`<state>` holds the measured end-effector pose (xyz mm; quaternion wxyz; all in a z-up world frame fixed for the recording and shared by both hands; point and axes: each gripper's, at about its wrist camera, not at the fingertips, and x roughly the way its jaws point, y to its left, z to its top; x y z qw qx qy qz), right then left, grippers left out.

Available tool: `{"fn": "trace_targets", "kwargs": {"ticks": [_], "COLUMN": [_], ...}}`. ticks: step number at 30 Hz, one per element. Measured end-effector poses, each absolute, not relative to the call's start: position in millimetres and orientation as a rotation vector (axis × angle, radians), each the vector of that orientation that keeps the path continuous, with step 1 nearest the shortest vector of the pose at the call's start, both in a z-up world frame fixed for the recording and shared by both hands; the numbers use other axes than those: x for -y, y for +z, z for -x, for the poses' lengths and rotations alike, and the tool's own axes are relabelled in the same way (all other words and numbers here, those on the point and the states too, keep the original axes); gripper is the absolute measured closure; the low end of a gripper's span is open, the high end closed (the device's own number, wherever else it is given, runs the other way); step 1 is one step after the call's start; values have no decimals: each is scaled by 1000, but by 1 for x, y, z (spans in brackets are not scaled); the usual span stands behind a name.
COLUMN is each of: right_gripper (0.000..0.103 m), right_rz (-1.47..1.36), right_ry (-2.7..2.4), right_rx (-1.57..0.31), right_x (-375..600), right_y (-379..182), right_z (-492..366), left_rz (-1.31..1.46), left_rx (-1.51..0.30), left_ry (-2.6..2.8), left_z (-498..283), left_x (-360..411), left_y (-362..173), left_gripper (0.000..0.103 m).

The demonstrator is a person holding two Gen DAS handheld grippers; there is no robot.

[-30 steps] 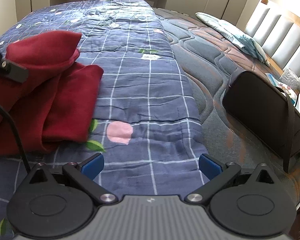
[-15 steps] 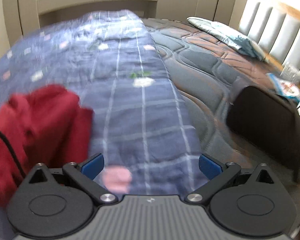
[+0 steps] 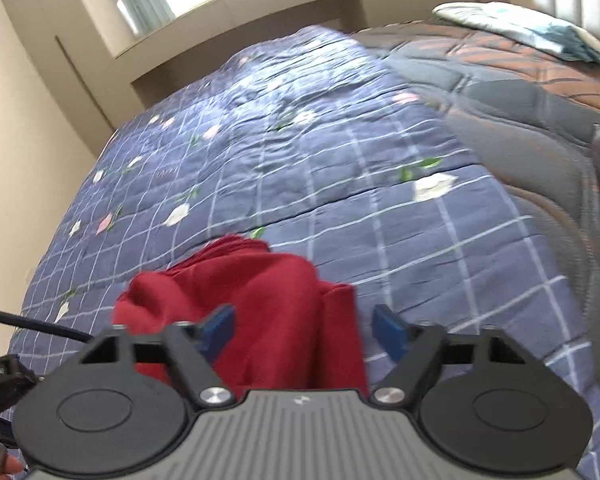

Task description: Fold small clothes

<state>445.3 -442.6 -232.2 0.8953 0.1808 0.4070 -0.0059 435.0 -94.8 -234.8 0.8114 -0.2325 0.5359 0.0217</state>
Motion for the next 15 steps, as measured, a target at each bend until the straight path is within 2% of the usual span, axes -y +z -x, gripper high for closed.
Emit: {"fn": "trace_targets", "kwargs": {"ticks": [1,2,4,5,10,15], "right_gripper": [45,51,83,88,96,97], "right_rz": [-379,-382,-371,-364,-342,-287], "right_ry": [-1,8,8,6,22,-6], "right_rx": [-848,-855,-873,-888,-879,-879], "right_x": [440,439,437,437,439,446], "right_y": [-234,-234,-236,-238,-238,-229], "right_z": [-446,-448,-448,-449,-444,-426], "left_rz": [498,501,508,509,507,514], "left_rx": [-1158,-1166,-1182,-1189,-1209,-1220], "left_ry": [63,72,83,85,64,51], "left_z": [-435,-433,-434,-434,-435,-438], "left_x": [90,87,86,86,93,99], "left_y": [-239,-241,-246,-248,-254,-257], "left_gripper": [1,1,1,1,1,1]}}
